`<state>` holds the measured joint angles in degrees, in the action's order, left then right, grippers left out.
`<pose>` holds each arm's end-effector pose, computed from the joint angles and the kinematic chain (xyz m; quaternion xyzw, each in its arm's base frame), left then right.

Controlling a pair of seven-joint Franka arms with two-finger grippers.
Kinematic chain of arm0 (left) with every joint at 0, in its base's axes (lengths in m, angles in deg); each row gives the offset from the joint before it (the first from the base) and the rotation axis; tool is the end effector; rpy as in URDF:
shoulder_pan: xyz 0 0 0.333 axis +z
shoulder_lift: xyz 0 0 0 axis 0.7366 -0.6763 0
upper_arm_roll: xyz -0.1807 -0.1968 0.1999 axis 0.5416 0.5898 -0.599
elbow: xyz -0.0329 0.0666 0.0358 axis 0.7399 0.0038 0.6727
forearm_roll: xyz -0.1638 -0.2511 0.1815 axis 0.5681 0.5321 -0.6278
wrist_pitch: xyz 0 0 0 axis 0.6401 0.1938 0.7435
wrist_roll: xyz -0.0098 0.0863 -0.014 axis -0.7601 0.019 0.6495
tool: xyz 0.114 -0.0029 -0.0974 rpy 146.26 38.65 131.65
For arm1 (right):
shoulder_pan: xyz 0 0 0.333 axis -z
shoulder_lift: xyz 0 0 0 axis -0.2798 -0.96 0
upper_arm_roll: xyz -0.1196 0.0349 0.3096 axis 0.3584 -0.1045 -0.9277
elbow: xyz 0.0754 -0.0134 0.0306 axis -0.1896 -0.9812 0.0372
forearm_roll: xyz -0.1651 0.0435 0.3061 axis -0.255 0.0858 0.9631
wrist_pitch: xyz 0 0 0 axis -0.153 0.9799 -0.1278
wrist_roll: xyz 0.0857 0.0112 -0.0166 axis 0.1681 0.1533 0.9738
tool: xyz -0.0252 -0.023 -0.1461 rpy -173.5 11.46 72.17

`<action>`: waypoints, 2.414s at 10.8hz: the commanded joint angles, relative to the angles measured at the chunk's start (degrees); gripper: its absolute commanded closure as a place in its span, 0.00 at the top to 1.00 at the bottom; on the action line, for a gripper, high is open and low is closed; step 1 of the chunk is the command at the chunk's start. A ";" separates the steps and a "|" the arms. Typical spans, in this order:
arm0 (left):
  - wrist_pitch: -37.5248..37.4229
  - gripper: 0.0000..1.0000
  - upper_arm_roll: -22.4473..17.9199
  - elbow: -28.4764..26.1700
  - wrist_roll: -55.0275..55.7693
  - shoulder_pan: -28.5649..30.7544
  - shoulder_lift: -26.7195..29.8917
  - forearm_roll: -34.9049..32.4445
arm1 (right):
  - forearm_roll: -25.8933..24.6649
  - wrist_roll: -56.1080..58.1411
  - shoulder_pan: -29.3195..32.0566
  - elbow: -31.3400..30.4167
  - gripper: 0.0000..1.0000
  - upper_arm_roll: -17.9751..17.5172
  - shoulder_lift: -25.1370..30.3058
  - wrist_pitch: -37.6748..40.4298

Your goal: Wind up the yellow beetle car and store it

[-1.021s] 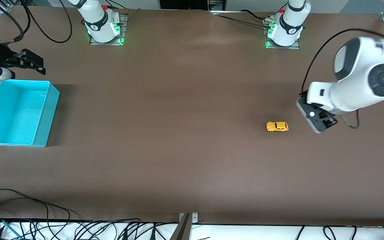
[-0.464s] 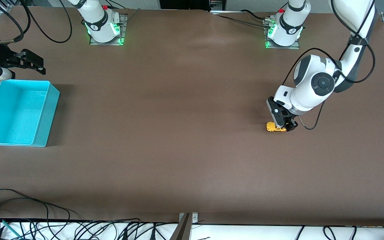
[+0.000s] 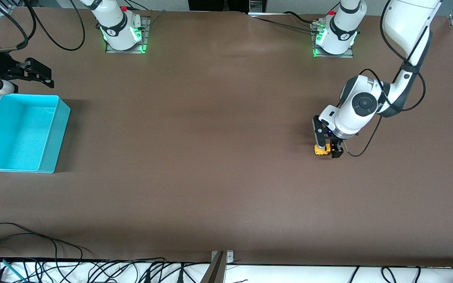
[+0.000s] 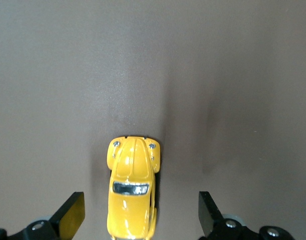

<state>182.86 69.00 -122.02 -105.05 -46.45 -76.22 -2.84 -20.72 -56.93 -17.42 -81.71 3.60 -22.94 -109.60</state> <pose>0.5314 -0.1023 0.2126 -0.7347 0.6776 0.0072 0.0316 0.5036 0.0280 0.5970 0.9957 0.0845 -0.0370 0.0013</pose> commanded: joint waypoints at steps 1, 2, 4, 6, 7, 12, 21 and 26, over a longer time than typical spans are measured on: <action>1.04 1.00 0.19 1.65 -1.17 0.85 -1.58 -2.11 | -0.74 0.61 -0.15 0.36 1.00 -0.16 0.22 0.74; 1.56 1.00 0.19 1.91 -1.17 0.94 -1.94 -2.11 | -0.66 0.61 -0.15 0.44 1.00 -0.16 0.14 0.74; 3.32 1.00 0.10 1.74 -1.17 2.08 -3.69 -2.20 | -0.65 0.61 -0.15 0.44 1.00 -0.16 0.14 0.74; 5.26 0.88 0.19 1.39 -1.17 3.22 -4.49 -4.47 | -0.74 0.61 -0.15 0.36 1.00 -0.16 0.14 0.74; 5.26 0.54 0.19 1.39 -1.17 3.31 -4.40 -6.31 | -0.66 0.61 -0.15 0.36 1.00 -0.16 0.14 0.74; 5.26 0.05 0.19 1.83 -1.08 3.22 -4.49 -7.39 | -0.65 0.61 -0.15 0.36 1.00 -0.07 0.14 0.74; 5.08 0.01 0.19 1.92 -1.25 4.54 -8.35 -7.47 | -0.65 0.70 -0.15 0.44 1.00 -0.07 0.22 0.74; 4.91 0.00 -0.16 2.88 -5.54 8.92 -9.58 -7.47 | -0.65 0.70 -0.15 0.44 1.00 -0.07 0.22 0.74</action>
<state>187.28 69.14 -120.89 -107.40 -40.81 -80.44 -8.56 -20.72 -56.88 -17.43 -81.71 3.54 -22.93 -109.60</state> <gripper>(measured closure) 0.537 0.000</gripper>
